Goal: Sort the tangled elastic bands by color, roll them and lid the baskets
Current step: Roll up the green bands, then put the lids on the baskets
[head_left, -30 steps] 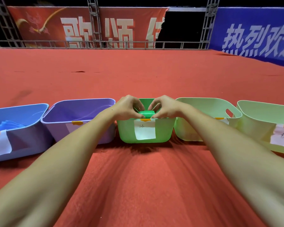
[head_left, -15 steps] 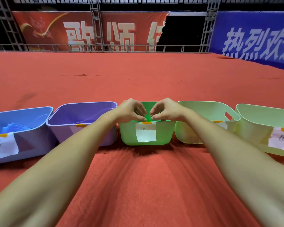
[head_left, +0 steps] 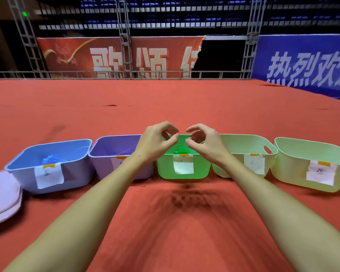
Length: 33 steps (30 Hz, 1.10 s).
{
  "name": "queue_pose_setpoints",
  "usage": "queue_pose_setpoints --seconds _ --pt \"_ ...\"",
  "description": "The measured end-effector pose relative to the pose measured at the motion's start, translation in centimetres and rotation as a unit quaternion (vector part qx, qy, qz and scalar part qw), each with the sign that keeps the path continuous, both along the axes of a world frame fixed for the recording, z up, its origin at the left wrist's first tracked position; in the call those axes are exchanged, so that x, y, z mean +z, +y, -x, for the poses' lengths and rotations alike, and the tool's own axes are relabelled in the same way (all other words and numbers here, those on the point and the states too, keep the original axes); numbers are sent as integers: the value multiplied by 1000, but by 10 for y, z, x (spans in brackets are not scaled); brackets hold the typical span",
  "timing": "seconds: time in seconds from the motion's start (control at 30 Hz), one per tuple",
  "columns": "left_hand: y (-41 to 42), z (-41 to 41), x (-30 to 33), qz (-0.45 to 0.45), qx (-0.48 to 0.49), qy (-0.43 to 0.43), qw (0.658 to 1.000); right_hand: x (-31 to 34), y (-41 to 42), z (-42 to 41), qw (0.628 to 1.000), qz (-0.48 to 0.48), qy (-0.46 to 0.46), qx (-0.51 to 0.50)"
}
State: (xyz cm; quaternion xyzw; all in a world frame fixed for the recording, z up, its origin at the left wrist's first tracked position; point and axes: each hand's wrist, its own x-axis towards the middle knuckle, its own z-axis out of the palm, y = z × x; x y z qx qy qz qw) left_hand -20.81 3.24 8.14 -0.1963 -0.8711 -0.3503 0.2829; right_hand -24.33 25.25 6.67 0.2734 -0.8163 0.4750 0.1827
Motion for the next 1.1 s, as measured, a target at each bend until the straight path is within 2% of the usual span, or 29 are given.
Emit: queue_pose_setpoints --seconds 0.23,0.57,0.7,0.83,0.93,1.1 --pt "-33 -88 -3 -3 37 23 999 4 -47 -71 999 31 10 38" --pt "-126 -191 -60 -12 126 10 992 -35 -158 -135 987 45 -24 153" --pt "-173 -219 -82 22 180 -6 983 -59 -216 -151 982 41 -48 180" --pt "-236 -237 -109 66 261 -71 960 -88 -274 -166 976 6 -66 209" --pt "-288 -247 -131 115 321 -141 930 -105 -315 -175 971 -17 -81 225" --pt "-365 -249 -146 97 434 -127 887 -119 -378 -180 961 -28 -106 254"
